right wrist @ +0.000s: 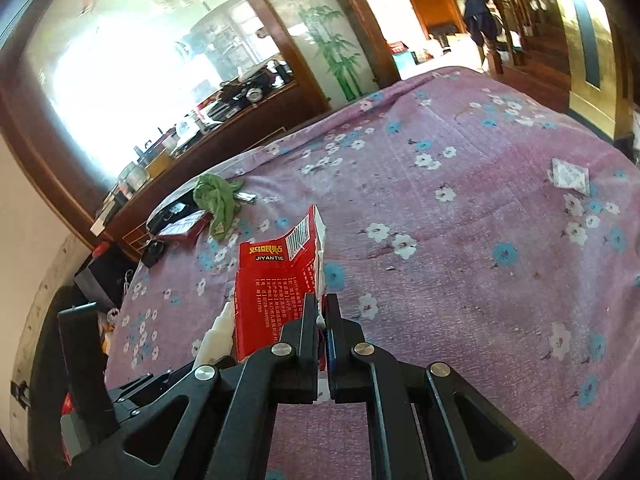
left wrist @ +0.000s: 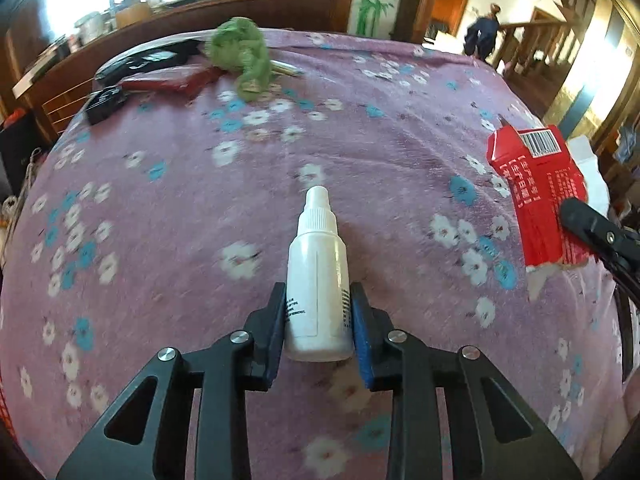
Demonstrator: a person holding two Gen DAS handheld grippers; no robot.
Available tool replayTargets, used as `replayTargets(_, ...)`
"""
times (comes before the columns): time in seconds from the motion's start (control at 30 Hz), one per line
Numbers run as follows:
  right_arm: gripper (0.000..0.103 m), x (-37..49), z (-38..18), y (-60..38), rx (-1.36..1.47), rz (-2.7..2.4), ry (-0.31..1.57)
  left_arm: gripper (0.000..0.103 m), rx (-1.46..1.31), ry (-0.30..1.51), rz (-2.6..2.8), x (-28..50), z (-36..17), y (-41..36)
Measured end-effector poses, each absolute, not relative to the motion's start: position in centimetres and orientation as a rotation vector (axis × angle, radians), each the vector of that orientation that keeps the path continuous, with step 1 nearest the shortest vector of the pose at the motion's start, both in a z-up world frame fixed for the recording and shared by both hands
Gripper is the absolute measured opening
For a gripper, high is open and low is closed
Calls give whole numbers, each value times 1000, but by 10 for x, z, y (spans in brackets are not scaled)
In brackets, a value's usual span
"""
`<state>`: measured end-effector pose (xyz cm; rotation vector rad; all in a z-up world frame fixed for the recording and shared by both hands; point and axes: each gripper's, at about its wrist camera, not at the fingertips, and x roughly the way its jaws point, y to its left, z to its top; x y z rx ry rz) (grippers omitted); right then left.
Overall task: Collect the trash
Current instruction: 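Grasp the white bottle with the left gripper while the right holds the red carton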
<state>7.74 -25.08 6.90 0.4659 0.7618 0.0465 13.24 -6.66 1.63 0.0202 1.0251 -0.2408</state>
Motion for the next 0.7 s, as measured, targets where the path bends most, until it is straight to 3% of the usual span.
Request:
replayTargets(0.43, 4, 77, 65, -199, 325, 154, 759, 29, -25, 778, -116, 90, 45, -5)
replayTargets(0.7, 4, 79, 62, -198, 311, 151, 767, 29, -55, 769, -106, 93, 47, 8)
